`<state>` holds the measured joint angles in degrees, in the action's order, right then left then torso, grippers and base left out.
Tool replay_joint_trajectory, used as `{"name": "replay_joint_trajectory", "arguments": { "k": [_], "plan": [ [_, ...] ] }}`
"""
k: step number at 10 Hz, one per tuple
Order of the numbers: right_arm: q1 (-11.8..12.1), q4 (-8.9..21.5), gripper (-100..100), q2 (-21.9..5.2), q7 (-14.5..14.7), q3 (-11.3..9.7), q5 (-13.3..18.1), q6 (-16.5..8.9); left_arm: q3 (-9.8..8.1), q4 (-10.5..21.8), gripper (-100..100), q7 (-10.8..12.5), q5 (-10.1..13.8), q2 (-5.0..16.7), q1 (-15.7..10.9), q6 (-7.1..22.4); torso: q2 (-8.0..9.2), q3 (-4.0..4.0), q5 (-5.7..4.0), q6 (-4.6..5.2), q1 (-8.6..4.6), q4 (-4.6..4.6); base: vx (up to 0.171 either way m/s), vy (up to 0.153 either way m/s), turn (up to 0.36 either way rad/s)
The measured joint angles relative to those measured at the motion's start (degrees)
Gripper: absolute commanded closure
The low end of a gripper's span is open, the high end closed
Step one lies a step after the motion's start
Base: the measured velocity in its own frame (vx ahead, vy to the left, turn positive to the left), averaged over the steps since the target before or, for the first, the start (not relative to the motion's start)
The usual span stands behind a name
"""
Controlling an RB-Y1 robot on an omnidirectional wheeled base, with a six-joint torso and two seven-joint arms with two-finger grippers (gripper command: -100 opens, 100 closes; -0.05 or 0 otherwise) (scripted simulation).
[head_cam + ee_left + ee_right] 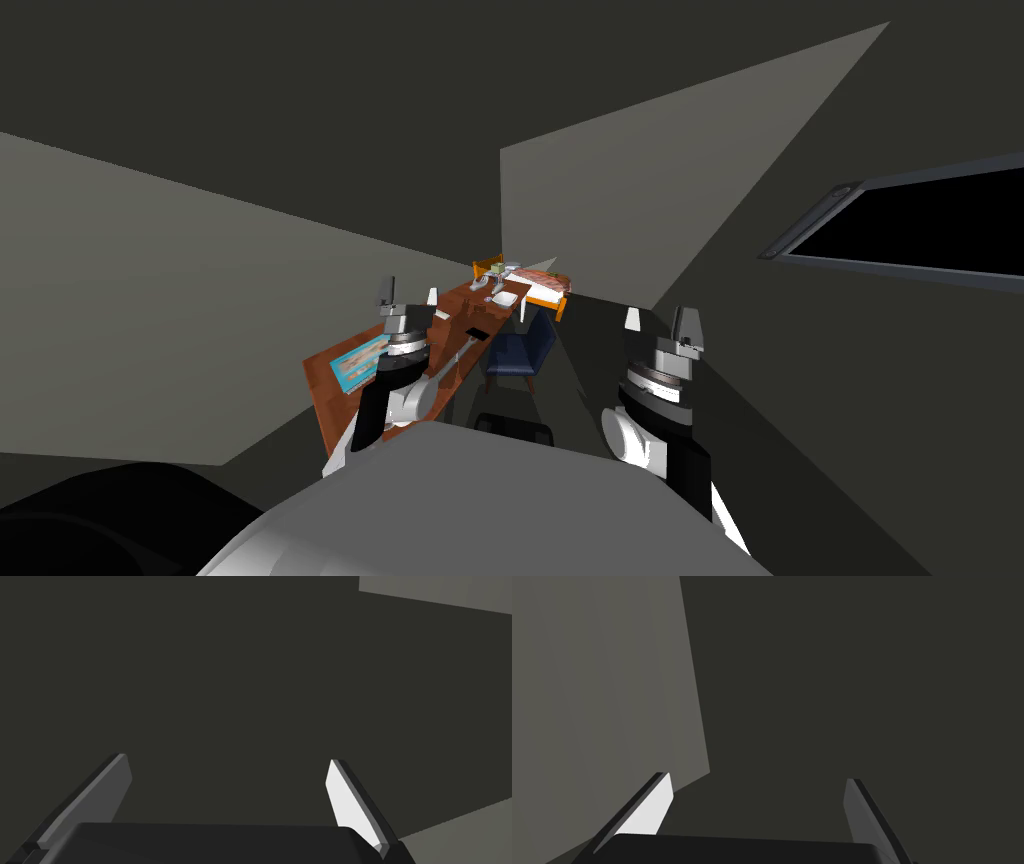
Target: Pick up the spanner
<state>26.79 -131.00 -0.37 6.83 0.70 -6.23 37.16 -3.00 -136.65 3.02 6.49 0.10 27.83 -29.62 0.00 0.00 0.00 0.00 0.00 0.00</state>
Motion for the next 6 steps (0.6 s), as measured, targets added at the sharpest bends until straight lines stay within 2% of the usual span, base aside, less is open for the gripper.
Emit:
{"name": "replay_joint_trajectory", "arguments": {
  "k": [3,5,6],
  "plan": [
    [0.0,0.0,0,0.0,0.0,0.0,0.0,0.0,0.14,1.5,-100,1.2,0.8,3.3,-0.5,1.8,-0.08,-0.05,0.0,0.0,-0.01,-0.02,0.02,-0.009,0.012],
    [0.0,0.0,0,0.0,0.0,0.0,0.0,0.0,0.4,2.3,-100,2.8,1.8,5.7,-0.4,4.1,-0.1,-0.06,-0.01,0.0,-0.03,-0.02,0.032,-0.012,0.021],
    [0.0,0.0,0,0.0,0.0,0.0,0.0,0.0,0.32,3.5,-100,3.8,2.5,6.8,-1.3,5.8,-0.16,-0.09,0.0,0.0,-0.03,-0.03,0.039,-0.013,0.018]
  ]
}}
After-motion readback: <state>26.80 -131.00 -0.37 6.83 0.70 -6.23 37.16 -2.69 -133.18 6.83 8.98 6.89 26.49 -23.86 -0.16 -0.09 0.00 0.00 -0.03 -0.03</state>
